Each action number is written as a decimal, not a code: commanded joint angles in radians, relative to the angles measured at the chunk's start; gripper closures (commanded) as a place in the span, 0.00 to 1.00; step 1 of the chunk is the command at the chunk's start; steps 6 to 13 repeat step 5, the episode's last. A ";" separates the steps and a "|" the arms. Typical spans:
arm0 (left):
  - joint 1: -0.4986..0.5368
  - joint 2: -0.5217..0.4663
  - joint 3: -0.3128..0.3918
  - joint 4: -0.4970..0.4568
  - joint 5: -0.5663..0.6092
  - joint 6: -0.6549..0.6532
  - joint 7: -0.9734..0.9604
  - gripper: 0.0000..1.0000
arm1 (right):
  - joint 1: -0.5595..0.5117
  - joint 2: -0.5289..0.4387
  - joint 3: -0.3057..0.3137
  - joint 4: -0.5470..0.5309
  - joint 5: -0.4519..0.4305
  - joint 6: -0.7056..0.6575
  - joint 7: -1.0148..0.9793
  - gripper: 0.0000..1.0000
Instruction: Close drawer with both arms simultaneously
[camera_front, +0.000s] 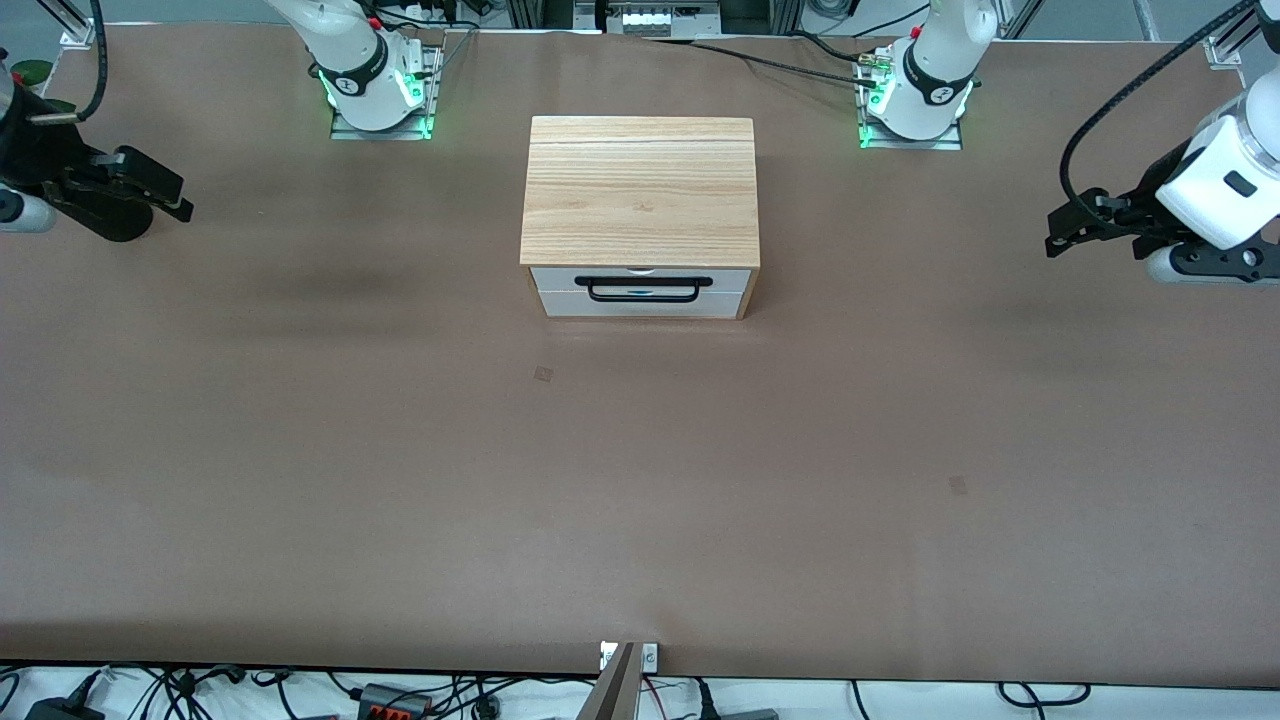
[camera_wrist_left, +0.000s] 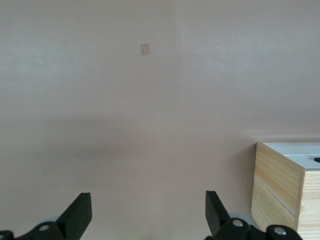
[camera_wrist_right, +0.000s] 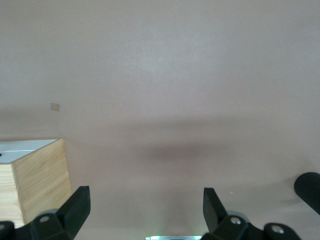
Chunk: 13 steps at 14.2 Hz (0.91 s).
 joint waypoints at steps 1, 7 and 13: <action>-0.029 -0.012 0.005 -0.007 0.022 -0.019 -0.006 0.00 | 0.009 0.004 0.001 -0.002 -0.013 0.008 0.026 0.00; -0.029 -0.009 -0.003 -0.007 0.022 -0.024 -0.007 0.00 | 0.038 0.033 -0.043 0.029 -0.015 0.007 0.017 0.00; -0.029 -0.009 -0.003 -0.007 0.022 -0.024 -0.007 0.00 | 0.038 0.033 -0.043 0.029 -0.015 0.007 0.017 0.00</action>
